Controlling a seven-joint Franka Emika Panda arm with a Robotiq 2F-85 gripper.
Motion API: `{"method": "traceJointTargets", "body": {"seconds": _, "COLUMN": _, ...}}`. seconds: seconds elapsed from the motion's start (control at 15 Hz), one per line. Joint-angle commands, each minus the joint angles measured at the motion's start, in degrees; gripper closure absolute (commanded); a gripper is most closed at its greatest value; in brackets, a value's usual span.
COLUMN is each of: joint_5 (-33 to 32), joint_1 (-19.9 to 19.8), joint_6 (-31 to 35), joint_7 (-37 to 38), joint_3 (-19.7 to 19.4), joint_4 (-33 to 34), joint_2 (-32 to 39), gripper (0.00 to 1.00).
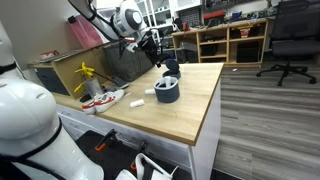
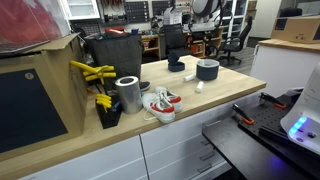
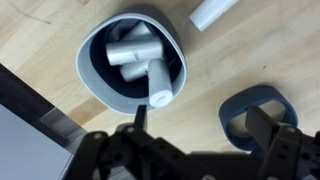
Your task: Pick up the furthest white object and place it in the blue and white container
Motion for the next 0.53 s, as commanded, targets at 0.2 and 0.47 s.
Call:
{"method": "traceJointTargets", "body": {"seconds": 0.2, "joint_5": -10.6, "joint_1": 2.1, "joint_6": 13.4, "joint_7": 14.7, "joint_3": -7.0, "joint_4": 0.9, "joint_2": 8.0, "gripper": 0.28}}
{"method": "traceJointTargets", "body": {"seconds": 0.47, "joint_5": -12.5, "joint_1": 4.9, "joint_6": 17.8, "joint_7": 19.5, "joint_3": -11.6, "joint_4": 0.6, "joint_2": 10.7, "gripper": 0.59}}
